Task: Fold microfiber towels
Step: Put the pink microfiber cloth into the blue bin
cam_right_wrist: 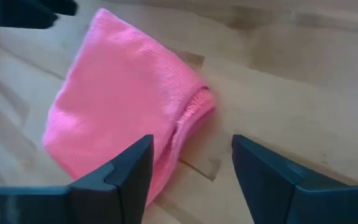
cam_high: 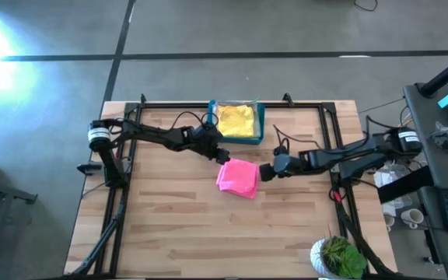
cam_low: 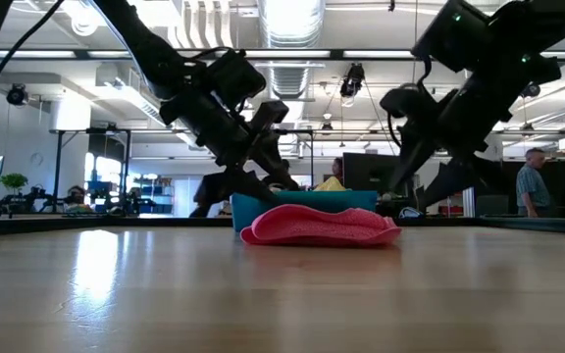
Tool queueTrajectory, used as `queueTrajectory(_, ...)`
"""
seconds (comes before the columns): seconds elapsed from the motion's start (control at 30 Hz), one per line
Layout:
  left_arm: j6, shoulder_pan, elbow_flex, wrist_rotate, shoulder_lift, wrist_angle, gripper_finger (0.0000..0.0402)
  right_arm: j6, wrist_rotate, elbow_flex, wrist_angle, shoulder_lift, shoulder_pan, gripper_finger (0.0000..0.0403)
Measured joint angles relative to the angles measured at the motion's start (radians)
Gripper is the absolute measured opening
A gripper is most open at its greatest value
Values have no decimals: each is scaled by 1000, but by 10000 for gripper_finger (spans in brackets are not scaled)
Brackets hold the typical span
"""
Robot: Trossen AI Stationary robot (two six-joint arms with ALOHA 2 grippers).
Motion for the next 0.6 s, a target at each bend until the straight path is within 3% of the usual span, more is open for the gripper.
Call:
queueTrajectory(0.23,1,2,0,-47,0,-112,154,69,1,1,44,95,-21,217)
queueTrajectory(0.4,1,3,0,-48,0,-116,182,44,1,2,197,180,-31,217)
queueTrajectory(0.6,8,2,0,-48,1,-116,207,49,8,22,236,264,-32,217)
